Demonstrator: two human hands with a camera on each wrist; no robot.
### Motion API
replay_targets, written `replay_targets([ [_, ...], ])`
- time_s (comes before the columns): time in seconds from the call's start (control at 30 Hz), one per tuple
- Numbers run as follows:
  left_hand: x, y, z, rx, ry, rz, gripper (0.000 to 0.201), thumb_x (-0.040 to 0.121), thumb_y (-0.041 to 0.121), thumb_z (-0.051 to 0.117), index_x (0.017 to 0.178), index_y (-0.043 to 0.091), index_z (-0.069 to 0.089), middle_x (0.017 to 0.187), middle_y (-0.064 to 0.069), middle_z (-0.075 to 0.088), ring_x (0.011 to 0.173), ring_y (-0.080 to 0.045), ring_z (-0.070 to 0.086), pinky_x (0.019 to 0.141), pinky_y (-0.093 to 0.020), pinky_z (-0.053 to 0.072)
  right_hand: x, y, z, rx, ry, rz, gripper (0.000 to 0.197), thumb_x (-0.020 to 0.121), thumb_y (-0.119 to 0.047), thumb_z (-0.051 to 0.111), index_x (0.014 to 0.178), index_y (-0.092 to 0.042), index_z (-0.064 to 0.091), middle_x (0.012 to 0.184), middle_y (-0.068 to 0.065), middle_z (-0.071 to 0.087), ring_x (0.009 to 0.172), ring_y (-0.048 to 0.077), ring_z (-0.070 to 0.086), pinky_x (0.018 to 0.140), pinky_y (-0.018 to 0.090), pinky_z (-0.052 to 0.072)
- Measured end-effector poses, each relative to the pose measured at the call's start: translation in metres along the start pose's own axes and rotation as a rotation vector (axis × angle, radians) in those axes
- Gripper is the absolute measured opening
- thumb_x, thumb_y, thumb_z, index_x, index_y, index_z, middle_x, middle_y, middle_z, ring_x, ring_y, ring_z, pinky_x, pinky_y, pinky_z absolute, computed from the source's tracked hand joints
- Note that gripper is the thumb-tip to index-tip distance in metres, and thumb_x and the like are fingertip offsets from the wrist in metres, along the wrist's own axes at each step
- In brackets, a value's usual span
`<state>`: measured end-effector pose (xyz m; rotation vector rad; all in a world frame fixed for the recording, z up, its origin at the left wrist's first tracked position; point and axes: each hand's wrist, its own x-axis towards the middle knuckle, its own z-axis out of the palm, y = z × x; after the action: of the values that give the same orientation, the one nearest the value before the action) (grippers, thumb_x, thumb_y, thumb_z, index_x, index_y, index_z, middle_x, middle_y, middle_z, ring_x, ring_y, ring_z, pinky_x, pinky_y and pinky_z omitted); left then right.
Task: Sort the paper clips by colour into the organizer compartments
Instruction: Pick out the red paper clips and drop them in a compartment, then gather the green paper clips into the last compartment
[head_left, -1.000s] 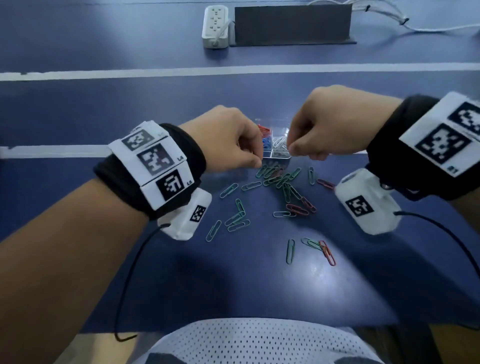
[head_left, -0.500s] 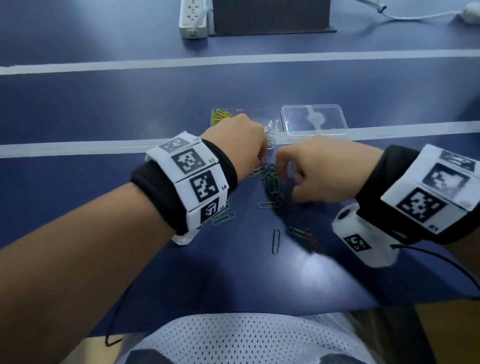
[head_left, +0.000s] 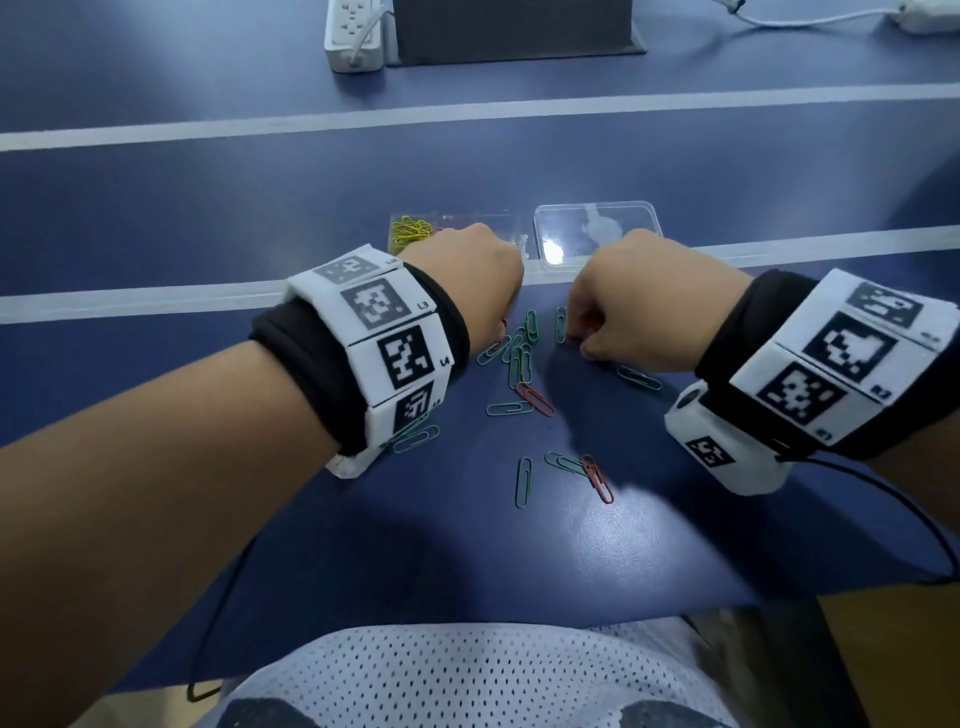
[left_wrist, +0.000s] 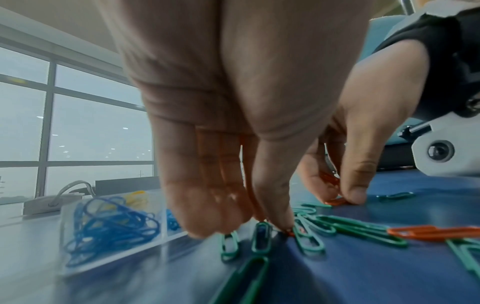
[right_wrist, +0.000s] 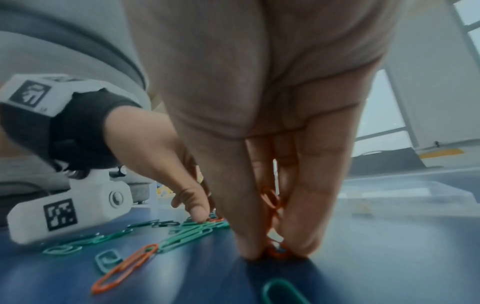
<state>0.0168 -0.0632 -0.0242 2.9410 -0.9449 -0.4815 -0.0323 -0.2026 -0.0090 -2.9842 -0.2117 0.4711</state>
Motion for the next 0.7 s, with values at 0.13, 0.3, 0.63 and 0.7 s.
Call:
replay_targets([
  [0.13, -0.002, 0.0, -0.001, -0.001, -0.036, 0.018, 0.017, 0.086, 0.017, 0.055, 0.092, 0.008, 0.067, 0.095, -0.015, 0.065, 0.098, -0.034, 0.062, 0.081, -0.04, 0.053, 0.0, -0.003, 0.001, -0.014, -0.007, -0.027, 0.024, 0.075, -0.014, 0.059, 0.095, -0.022, 0.07, 0.078, -0.001, 0.066, 0.089, 0.027, 0.059, 0.069, 0.027, 0.046],
  [0.3, -0.007, -0.003, -0.003, -0.006, -0.043, 0.022, 0.022, 0.087, 0.013, 0.049, 0.098, 0.006, 0.068, 0.1, -0.014, 0.068, 0.097, -0.032, 0.062, 0.082, -0.037, 0.051, -0.009, -0.007, -0.003, 0.118, -0.041, -0.064, 0.026, 0.077, -0.014, 0.054, 0.092, -0.023, 0.074, 0.066, -0.009, 0.059, 0.075, 0.018, 0.054, 0.072, 0.023, 0.045],
  [0.63, -0.012, 0.001, -0.004, 0.009, -0.027, 0.059, 0.018, 0.084, 0.021, 0.06, 0.091, 0.007, 0.069, 0.086, -0.013, 0.062, 0.093, -0.032, 0.062, 0.072, -0.034, 0.047, -0.017, -0.032, 0.015, -0.087, -0.067, -0.186, 0.003, 0.078, -0.018, 0.056, 0.076, -0.016, 0.054, 0.074, 0.008, 0.047, 0.071, 0.031, 0.05, 0.063, 0.029, 0.039],
  [0.7, -0.015, 0.002, -0.006, 0.008, -0.042, 0.07, 0.015, 0.082, 0.016, 0.056, 0.084, 0.007, 0.068, 0.078, -0.009, 0.058, 0.087, -0.03, 0.062, 0.07, -0.032, 0.048, -0.018, -0.032, 0.016, -0.083, -0.053, -0.185, 0.002, 0.077, -0.016, 0.055, 0.077, -0.015, 0.053, 0.077, 0.008, 0.051, 0.075, 0.032, 0.053, 0.064, 0.029, 0.04],
])
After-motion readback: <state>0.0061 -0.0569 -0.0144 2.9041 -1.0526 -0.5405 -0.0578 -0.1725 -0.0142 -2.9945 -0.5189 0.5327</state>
